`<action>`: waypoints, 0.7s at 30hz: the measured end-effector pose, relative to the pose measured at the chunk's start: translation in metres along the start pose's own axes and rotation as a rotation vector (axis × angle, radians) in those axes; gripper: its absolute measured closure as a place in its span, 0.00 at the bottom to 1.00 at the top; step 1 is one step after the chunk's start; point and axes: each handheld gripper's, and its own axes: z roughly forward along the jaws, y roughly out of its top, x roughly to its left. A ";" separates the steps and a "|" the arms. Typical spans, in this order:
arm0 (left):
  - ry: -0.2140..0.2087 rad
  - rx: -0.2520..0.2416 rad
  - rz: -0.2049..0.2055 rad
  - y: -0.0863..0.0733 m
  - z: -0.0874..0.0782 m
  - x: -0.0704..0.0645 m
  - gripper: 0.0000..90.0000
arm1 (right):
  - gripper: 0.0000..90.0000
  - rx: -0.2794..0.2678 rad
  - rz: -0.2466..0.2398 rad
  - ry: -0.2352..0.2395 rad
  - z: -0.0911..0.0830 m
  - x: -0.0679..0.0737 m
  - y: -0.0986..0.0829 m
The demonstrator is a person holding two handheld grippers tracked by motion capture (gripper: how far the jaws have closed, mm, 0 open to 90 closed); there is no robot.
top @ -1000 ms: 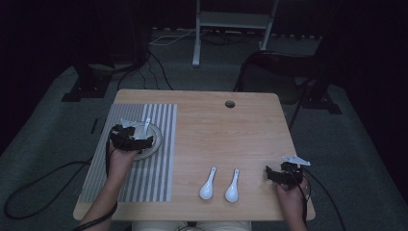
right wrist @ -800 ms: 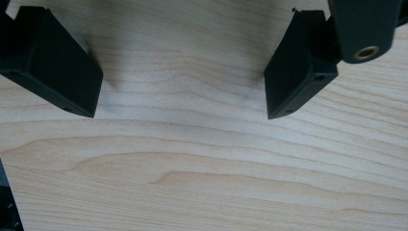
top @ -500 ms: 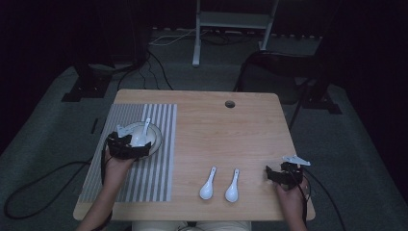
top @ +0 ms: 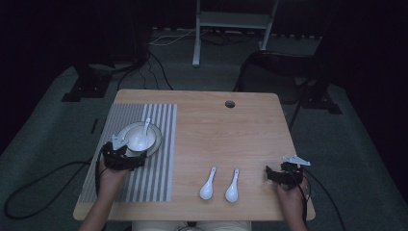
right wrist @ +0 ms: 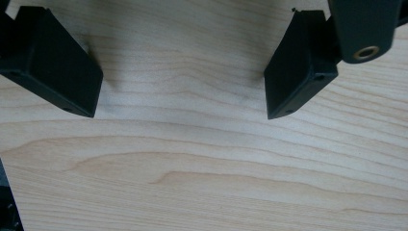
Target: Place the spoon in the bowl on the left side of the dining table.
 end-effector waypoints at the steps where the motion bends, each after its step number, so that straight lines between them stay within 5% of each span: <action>1: 0.000 0.002 0.002 -0.002 0.000 0.000 0.00 | 0.14 0.000 0.000 0.000 0.000 0.000 0.000; 21: -0.019 -0.006 -0.014 -0.046 -0.015 0.000 0.00 | 0.14 0.001 0.002 0.000 0.000 0.000 0.000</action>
